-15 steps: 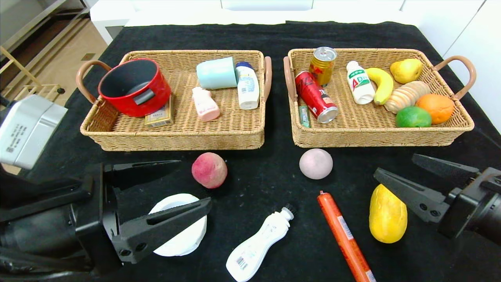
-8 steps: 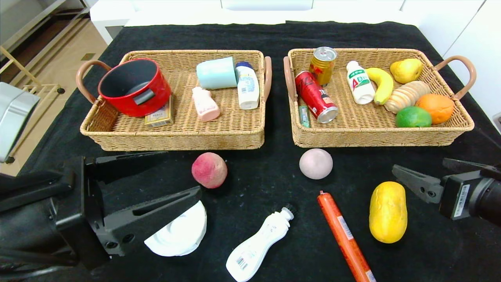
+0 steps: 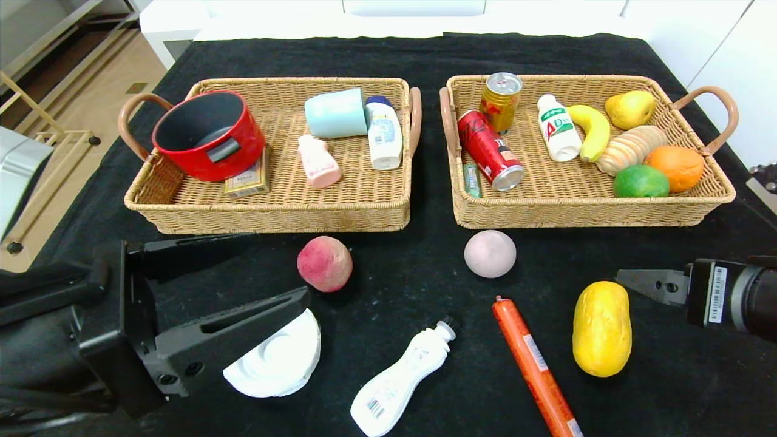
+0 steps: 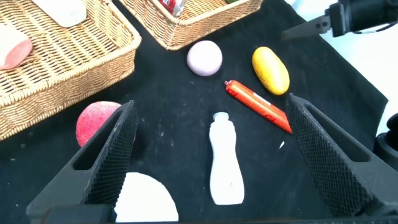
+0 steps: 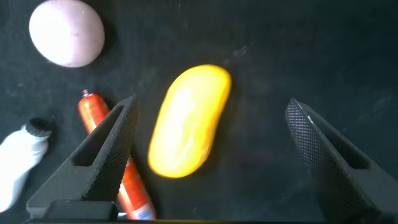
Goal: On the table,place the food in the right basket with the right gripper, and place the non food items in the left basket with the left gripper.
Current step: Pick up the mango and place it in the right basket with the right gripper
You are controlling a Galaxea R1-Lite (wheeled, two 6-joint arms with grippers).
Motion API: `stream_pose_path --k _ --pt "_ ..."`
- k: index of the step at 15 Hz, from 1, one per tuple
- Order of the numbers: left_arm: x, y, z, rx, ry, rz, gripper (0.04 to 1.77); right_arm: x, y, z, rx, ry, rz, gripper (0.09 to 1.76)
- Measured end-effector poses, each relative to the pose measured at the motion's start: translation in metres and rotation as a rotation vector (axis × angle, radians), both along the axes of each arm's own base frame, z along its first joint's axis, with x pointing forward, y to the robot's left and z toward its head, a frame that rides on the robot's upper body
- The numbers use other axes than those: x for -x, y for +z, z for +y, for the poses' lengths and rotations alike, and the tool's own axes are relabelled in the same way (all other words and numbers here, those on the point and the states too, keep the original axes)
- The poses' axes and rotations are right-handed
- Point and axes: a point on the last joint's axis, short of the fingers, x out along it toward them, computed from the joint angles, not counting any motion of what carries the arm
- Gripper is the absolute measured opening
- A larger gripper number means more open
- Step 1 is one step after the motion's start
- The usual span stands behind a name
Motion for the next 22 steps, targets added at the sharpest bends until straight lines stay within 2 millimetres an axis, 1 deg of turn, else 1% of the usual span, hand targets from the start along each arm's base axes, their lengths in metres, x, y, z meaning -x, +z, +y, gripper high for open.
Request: stream_pose_path --k 4,11,16,22 --pt "0.0 0.0 0.0 -0.001 0.002 -0.003 1.72 -0.018 -0.007 0.011 -0.035 -0.038 0.106 1.71" --pt "0.0 0.0 0.001 0.0 0.003 -0.004 1.72 -0.04 -0.02 0.026 -0.05 -0.058 0.171 1.71" --pt "0.0 0.0 0.0 -0.002 0.002 -0.002 1.72 -0.049 -0.032 0.033 -0.042 -0.068 0.209 1.71" --pt "0.0 0.0 0.001 -0.002 0.004 -0.004 1.72 -0.057 -0.041 0.036 -0.04 -0.092 0.241 1.71"
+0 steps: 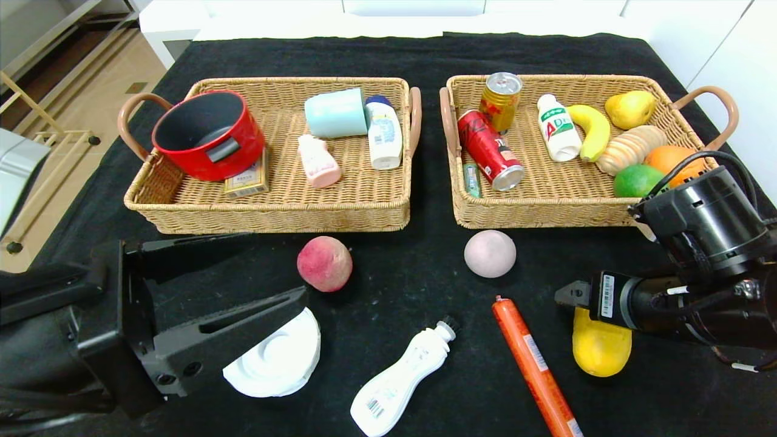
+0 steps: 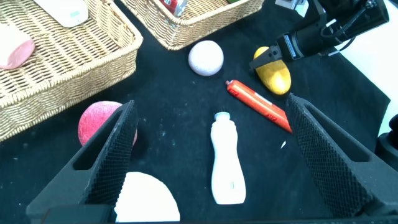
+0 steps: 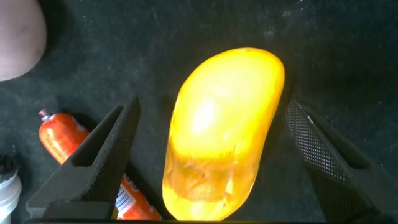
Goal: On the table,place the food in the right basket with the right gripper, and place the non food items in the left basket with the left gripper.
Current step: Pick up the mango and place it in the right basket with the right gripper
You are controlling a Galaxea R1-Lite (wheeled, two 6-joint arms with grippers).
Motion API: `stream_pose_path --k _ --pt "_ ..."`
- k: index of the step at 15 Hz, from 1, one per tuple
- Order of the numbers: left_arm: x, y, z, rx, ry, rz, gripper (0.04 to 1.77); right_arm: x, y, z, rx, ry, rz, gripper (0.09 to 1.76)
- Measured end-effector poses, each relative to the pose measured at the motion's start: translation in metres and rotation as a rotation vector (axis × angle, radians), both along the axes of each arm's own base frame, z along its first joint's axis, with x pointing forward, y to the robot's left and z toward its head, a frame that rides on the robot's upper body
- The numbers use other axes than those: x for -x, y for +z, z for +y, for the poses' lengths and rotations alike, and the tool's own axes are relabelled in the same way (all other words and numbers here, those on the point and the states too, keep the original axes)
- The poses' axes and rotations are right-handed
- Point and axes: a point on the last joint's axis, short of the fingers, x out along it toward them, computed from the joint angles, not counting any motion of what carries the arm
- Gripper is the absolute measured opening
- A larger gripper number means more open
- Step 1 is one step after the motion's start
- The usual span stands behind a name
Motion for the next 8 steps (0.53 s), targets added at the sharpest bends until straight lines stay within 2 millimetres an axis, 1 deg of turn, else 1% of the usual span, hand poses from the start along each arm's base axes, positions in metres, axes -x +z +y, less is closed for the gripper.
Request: stream_pose_path --k 3,6,7,8 --pt "0.0002 -0.0006 0.0002 -0.008 0.0 -0.006 1.72 -0.0014 -0.0016 -0.0002 0.003 -0.003 0.005 1.71" --pt "0.0006 -0.0007 0.0005 -0.013 0.001 -0.015 1.72 -0.0024 -0.0033 0.0007 0.006 -0.002 0.011 1.21" --pt "0.0007 -0.0008 0.0007 -0.015 0.001 -0.017 1.72 -0.0024 -0.0044 0.001 0.009 -0.001 0.015 1.08" --pt "0.0011 -0.0008 0.0009 -0.016 0.001 -0.017 1.72 -0.0025 -0.0056 0.0014 0.011 -0.001 0.018 1.02"
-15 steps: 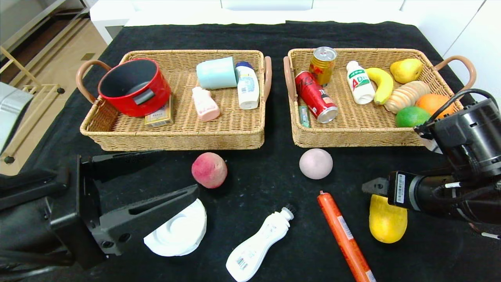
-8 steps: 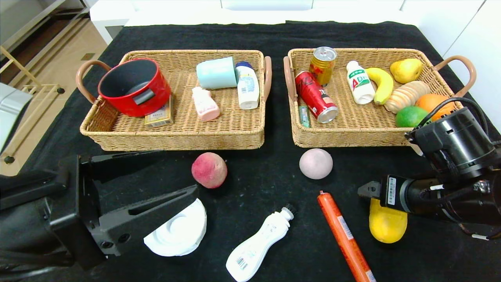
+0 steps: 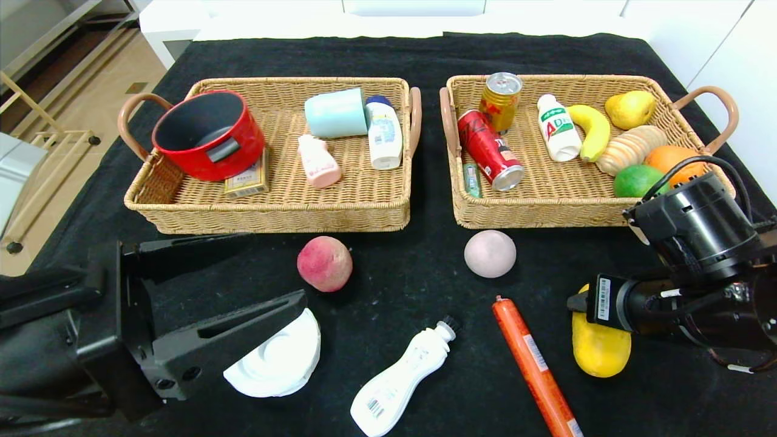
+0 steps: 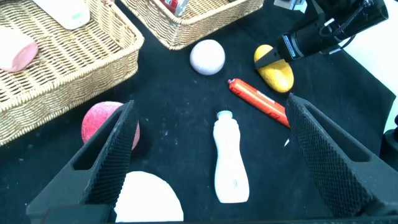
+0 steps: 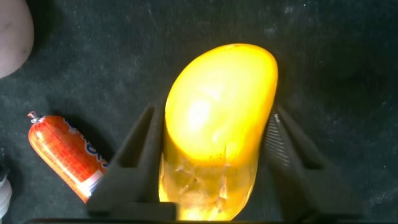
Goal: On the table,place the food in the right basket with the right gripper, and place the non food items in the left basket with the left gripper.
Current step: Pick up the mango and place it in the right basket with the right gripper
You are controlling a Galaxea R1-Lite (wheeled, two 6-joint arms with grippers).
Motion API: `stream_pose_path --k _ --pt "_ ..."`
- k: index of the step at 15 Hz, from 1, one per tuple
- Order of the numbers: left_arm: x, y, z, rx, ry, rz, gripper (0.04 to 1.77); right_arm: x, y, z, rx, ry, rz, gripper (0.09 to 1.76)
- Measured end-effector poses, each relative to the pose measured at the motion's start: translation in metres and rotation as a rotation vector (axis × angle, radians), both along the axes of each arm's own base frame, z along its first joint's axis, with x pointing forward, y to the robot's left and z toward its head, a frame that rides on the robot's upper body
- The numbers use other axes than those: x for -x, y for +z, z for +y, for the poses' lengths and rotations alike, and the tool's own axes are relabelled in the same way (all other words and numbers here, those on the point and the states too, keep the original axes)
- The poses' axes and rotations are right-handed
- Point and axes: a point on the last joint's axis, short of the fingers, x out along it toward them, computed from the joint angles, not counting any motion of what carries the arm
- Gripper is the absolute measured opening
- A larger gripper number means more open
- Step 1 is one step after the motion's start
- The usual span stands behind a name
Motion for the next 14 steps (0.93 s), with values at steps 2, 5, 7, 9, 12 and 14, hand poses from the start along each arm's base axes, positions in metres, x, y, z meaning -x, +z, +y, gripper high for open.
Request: stream_pose_path --k 2,5,7,9,12,14 --pt "0.0006 0.0002 0.0003 0.0 0.0 -0.003 1.72 -0.0009 -0.0022 0.0005 0.005 -0.002 0.006 0.97" --pt "0.0007 -0.0003 0.0005 0.0 0.0 -0.001 1.72 -0.0027 -0.0054 0.0014 0.002 -0.014 0.017 0.96" --pt "0.0009 -0.0004 0.0005 -0.001 0.0 -0.001 1.72 -0.0034 -0.0068 0.0019 0.002 -0.016 0.022 0.96" --pt "0.0009 -0.0007 0.0005 -0.002 0.0 -0.001 1.72 -0.0038 -0.0073 0.0019 0.002 -0.016 0.025 0.96" --pt "0.0009 -0.0006 0.0005 -0.002 0.0 -0.002 1.72 -0.0031 -0.0068 0.0023 0.002 -0.013 0.024 0.96" --pt "0.0009 -0.0009 0.0005 -0.006 0.0 -0.005 1.72 -0.0012 -0.0037 0.0022 -0.003 -0.009 0.015 0.96"
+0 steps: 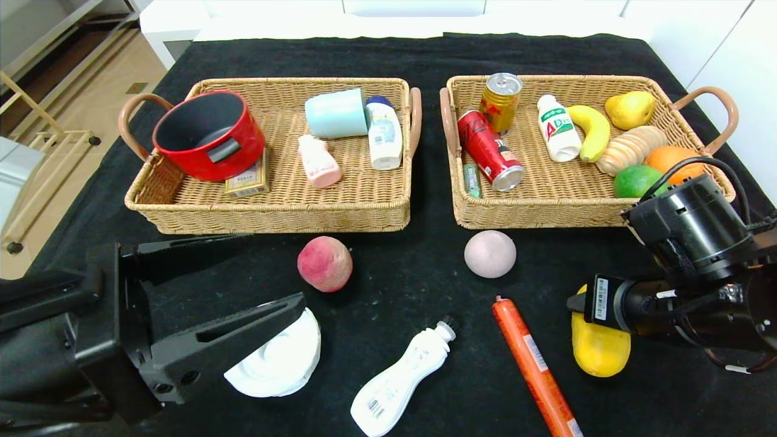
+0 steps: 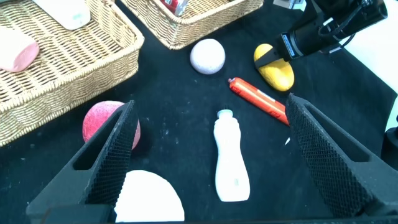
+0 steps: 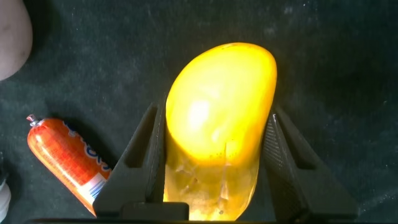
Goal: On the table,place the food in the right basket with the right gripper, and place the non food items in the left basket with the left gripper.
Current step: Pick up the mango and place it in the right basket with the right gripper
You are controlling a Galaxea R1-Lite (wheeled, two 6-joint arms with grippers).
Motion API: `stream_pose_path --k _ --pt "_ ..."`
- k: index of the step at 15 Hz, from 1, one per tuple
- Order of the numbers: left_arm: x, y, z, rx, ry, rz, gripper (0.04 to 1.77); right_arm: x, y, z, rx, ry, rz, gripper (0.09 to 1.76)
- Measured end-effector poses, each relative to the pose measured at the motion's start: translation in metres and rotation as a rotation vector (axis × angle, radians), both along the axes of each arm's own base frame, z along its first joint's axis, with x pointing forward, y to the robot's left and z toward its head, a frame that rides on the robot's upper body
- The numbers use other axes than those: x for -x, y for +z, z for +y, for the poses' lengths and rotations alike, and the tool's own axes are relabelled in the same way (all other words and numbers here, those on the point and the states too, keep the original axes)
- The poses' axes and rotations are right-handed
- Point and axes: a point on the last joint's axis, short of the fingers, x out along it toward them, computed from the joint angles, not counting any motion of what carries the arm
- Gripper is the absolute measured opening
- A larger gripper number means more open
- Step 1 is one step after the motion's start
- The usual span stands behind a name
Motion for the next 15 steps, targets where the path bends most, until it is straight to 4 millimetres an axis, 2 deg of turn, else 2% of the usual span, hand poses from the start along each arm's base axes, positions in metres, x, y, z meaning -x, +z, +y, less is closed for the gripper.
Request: stream_pose_path --k 6,11,15 --pt "0.0 -0.001 0.0 -0.002 0.003 0.0 1.72 0.012 0.02 -0.008 0.023 0.045 -0.05 0.95" --pt "0.0 0.0 0.0 -0.002 0.013 0.0 1.72 0.01 0.068 -0.012 0.013 0.058 -0.14 0.94" --pt "0.0 0.0 0.0 -0.002 0.014 0.0 1.72 -0.009 0.102 -0.014 0.044 0.078 -0.252 0.94"
